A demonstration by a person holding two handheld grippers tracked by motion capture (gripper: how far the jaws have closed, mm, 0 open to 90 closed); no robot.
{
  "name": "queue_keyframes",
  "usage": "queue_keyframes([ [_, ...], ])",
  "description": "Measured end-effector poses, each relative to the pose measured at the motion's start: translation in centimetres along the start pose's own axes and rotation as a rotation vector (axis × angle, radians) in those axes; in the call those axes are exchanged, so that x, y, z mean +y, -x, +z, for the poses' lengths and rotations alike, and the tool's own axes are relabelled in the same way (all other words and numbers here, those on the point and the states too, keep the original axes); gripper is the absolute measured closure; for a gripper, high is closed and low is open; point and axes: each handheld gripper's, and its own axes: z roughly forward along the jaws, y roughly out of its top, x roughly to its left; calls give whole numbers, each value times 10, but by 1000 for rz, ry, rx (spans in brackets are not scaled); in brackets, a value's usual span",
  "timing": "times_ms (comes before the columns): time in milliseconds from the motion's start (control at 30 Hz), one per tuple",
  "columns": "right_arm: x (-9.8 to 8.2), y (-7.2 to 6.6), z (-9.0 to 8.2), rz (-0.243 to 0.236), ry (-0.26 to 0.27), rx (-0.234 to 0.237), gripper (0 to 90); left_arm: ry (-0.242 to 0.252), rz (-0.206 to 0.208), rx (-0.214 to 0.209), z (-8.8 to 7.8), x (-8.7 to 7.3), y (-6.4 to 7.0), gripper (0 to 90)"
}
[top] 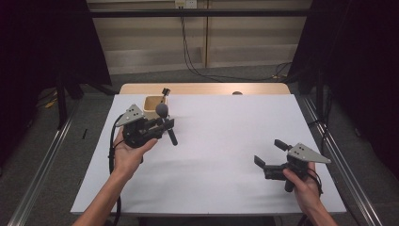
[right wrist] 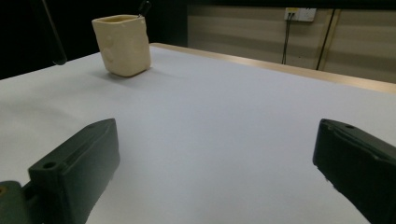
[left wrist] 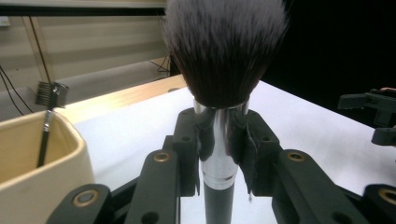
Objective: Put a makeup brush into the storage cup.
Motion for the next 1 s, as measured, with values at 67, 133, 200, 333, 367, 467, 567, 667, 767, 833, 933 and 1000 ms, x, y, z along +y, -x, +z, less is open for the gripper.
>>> queue_keyframes([
  [67, -1, 1, -3, -1, -3, -8, 2, 12, -4, 4, -2, 3, -3, 704],
  [133, -4, 2, -6, 15, -1, -16, 2, 13, 0, 12, -5, 5, -5, 704],
  [200, -7, 3, -8, 19, 0, -26, 2, 15, -3, 22, -7, 7, -8, 704],
  [333, -10, 3, -10, 29, 2, -33, 2, 24, -4, 35, -12, 12, -14, 704],
  [367, -11, 3, -10, 31, 4, -34, 2, 28, -8, 37, -13, 13, -16, 704],
  [467, -12, 4, -13, 30, 11, -46, 3, 20, -1, 49, -15, 17, -20, 704],
  [567, -12, 5, -15, 31, 17, -57, 3, -4, 12, 62, -14, 20, -25, 704],
  [667, -13, 4, -15, 27, 17, -53, 2, -9, 17, 73, -14, 26, -28, 704],
  [767, -13, 4, -15, 22, 14, -49, 3, 1, 20, 82, -15, 31, -32, 704],
  [833, -13, 3, -15, 25, 11, -46, 2, 5, 18, 93, -16, 35, -35, 704],
  [933, -14, 3, -14, 23, 12, -44, 0, 7, 13, 106, -17, 41, -42, 704],
  [1000, -14, 3, -14, 24, 12, -39, 0, 1, 7, 115, -17, 45, -47, 704],
])
